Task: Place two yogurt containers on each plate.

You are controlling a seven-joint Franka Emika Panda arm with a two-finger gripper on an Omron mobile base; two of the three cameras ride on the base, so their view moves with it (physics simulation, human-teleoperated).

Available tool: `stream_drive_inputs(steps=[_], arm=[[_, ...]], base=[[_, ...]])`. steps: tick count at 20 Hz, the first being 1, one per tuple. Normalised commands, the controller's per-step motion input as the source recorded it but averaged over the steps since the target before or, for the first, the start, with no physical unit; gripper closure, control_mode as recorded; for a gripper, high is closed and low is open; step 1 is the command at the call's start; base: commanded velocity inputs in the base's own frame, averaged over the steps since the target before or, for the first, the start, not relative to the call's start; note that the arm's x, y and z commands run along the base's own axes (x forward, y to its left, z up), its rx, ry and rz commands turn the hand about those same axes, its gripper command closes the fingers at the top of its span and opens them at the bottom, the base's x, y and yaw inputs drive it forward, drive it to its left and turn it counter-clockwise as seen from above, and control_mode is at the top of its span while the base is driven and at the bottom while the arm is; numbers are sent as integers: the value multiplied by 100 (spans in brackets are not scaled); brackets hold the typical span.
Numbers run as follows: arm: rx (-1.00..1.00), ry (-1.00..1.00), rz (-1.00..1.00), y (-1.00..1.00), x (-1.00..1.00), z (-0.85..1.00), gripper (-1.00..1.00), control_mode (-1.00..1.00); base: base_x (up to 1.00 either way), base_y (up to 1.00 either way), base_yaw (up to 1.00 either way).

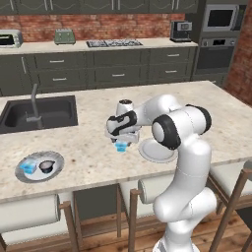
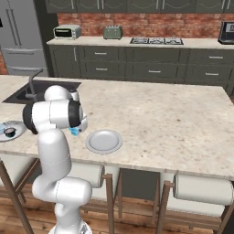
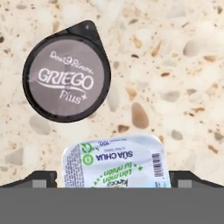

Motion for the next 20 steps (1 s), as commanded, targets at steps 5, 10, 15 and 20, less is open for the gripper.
stream_drive_inputs(steps=[5, 10, 15, 20], arm=[[0, 0, 2, 0, 1, -14, -100, -100], [0, 0, 3, 0, -4, -6, -100, -100], [0, 0, 3, 0, -1, 0, -100, -100], [0, 1, 1, 0, -5, -9, 100, -100]], base=[[0, 0, 0], [0, 0, 0], [0, 0, 0], [0, 0, 0]])
